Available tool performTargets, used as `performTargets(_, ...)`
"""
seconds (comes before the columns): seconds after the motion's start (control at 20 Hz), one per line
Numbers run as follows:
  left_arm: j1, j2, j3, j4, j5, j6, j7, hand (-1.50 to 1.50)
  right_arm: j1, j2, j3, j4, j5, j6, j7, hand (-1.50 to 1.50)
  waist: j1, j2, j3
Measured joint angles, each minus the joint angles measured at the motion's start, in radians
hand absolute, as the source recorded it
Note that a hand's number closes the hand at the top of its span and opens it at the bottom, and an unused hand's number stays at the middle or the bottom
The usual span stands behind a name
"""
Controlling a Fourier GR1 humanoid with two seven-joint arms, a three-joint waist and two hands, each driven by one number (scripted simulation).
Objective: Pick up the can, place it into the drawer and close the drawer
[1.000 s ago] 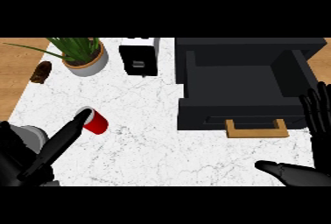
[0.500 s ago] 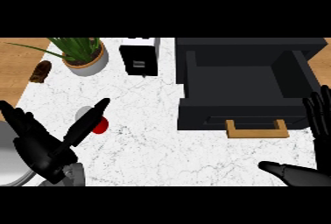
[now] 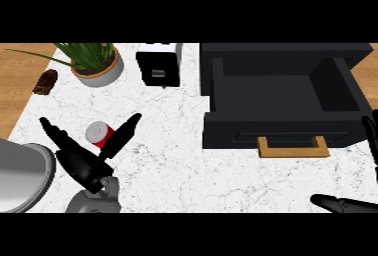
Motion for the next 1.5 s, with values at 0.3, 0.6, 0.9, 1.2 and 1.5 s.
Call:
performTargets(0.3,-0.012,0.015,-0.027,0.125,0.139,0.095,-0.099,-1.5,0.019,-0.004,-0.017,-0.046,-0.014,0.013,0.025,-1.5,-0.001,0.0,0.0)
performTargets(0.6,-0.005,0.023,-0.041,0.208,0.298,0.192,-0.232,-1.5,0.048,0.002,-0.035,-0.068,-0.028,0.03,0.019,-1.5,-0.003,0.001,-0.002)
performTargets(0.9,0.004,0.025,-0.048,0.236,0.472,0.237,-0.371,-1.5,0.026,0.004,-0.043,-0.054,-0.019,0.025,0.026,-1.5,-0.001,0.001,-0.002)
performTargets(1.2,0.016,0.022,-0.021,0.26,0.612,0.238,-0.497,-1.5,0.028,-0.008,-0.068,-0.082,-0.046,0.035,0.054,-1.5,-0.003,0.002,-0.004)
performTargets(1.5,0.034,0.006,0.058,0.261,0.75,0.194,-0.645,-1.5,0.036,-0.021,-0.094,-0.081,-0.062,0.054,0.051,-1.5,-0.002,0.002,-0.004)
